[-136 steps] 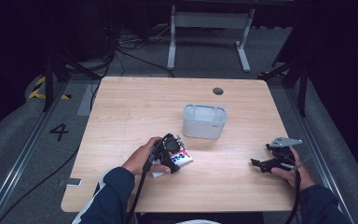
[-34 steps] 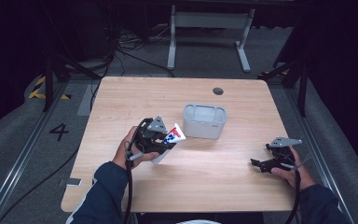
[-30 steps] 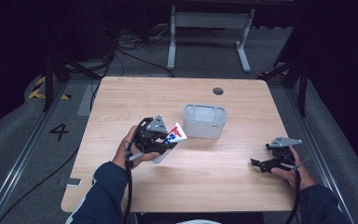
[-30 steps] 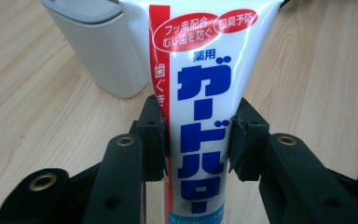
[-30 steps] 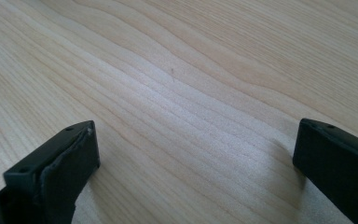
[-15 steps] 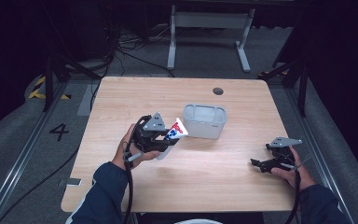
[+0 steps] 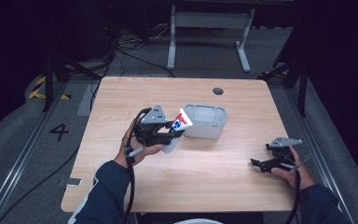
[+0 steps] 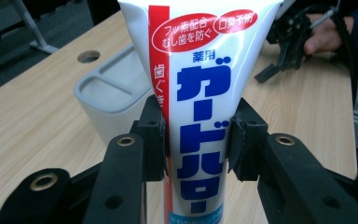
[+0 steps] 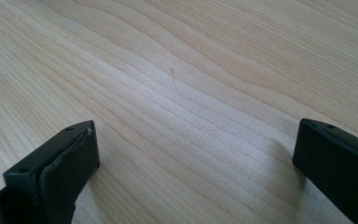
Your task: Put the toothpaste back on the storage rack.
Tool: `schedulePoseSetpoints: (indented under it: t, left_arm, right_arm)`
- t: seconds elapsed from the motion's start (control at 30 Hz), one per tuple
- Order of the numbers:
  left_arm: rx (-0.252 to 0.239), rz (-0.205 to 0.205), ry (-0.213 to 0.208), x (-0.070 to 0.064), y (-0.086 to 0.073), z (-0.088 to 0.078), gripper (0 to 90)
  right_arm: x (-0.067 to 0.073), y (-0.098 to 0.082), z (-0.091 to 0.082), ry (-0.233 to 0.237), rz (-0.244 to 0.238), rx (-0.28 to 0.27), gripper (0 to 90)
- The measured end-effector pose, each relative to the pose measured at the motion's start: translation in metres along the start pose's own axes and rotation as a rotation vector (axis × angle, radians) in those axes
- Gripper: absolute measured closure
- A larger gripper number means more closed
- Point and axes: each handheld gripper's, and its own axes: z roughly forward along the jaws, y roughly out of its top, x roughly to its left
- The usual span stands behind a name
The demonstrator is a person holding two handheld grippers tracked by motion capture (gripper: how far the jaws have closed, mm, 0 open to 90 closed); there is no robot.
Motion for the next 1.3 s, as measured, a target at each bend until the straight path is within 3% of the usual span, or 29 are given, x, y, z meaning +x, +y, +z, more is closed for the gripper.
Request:
schedulePoseSetpoints:
  t: [0.23,0.53,0.87,1.3]
  left_arm:
    - [-0.034,0.02,0.002,0.0,0.015,0.005,64.0]
    - [-0.071,0.001,0.0,0.008,0.023,0.016,64.0]
    - [-0.105,0.007,0.0,0.014,0.033,0.025,64.0]
    - [-0.142,-0.011,0.039,0.025,0.038,0.047,63.9]
  right_arm:
    - [0.0,0.0,0.0,-0.001,0.0,0.0,0.5]
    - [0.0,0.0,0.0,-0.001,0.0,0.0,0.5]
    - [0.0,0.0,0.0,-0.001,0.0,0.0,0.5]
    - [0.0,0.0,0.0,-0.001,0.0,0.0,0.5]
